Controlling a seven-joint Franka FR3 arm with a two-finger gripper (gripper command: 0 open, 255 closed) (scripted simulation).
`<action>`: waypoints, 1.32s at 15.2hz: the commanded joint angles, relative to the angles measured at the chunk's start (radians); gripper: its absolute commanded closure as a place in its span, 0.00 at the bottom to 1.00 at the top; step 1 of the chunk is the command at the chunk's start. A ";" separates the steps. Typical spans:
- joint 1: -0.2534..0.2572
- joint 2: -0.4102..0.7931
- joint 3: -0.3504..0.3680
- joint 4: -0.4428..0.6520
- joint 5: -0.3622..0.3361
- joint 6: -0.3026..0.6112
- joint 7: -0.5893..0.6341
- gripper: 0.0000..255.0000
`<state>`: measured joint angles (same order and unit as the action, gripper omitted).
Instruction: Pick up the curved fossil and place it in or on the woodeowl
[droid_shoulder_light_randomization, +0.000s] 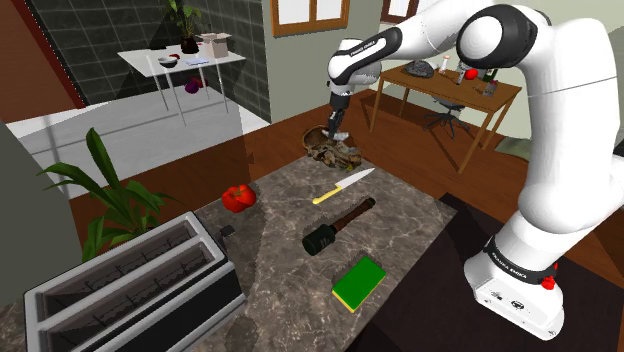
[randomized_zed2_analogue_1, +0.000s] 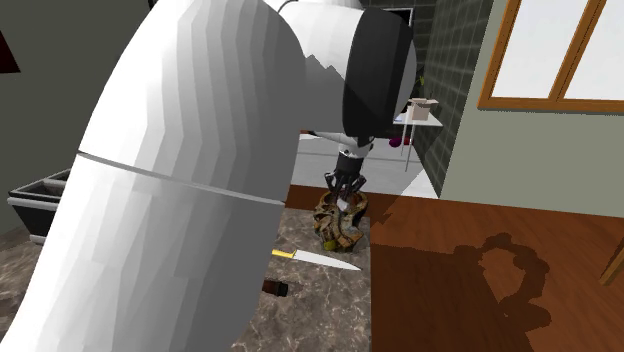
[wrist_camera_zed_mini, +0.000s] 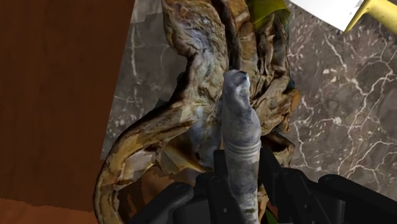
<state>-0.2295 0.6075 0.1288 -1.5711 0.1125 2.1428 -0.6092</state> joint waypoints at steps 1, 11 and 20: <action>0.000 0.003 0.000 0.000 0.000 0.004 0.000 1.00; 0.000 0.003 0.000 0.000 0.000 0.004 0.000 0.00; -0.011 -0.051 -0.001 0.045 0.000 -0.096 0.000 0.00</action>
<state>-0.2406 0.5581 0.1277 -1.5268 0.1130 2.0495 -0.6090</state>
